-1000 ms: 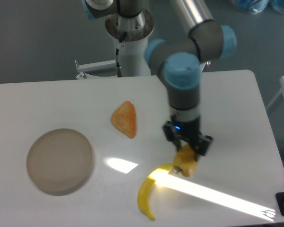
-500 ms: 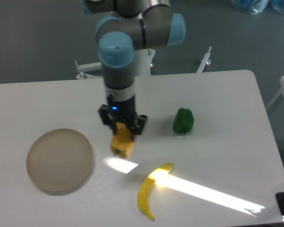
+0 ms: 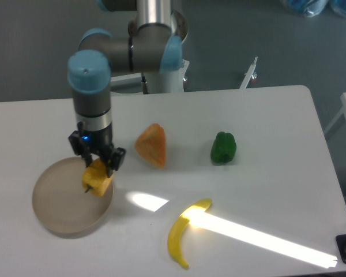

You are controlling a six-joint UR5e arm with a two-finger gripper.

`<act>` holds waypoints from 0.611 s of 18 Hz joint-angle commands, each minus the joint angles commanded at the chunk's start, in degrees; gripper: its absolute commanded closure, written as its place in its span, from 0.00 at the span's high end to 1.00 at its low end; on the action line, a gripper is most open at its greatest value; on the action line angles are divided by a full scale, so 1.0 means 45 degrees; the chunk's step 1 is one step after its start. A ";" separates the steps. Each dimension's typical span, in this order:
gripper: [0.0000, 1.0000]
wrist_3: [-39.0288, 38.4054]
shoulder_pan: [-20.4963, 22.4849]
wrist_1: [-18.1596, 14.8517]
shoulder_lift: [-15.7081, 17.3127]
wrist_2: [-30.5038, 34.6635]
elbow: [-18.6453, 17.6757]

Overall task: Place the yellow pepper on the plate
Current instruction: 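Carry the yellow pepper across the table over the beige plate, then lower the yellow pepper onto the plate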

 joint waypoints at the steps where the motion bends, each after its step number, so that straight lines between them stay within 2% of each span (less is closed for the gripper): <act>1: 0.39 -0.0139 -0.0097 0.0039 -0.0137 0.0253 0.0000; 11: 0.39 -0.0257 -0.0567 0.0138 -0.0724 0.0627 0.0039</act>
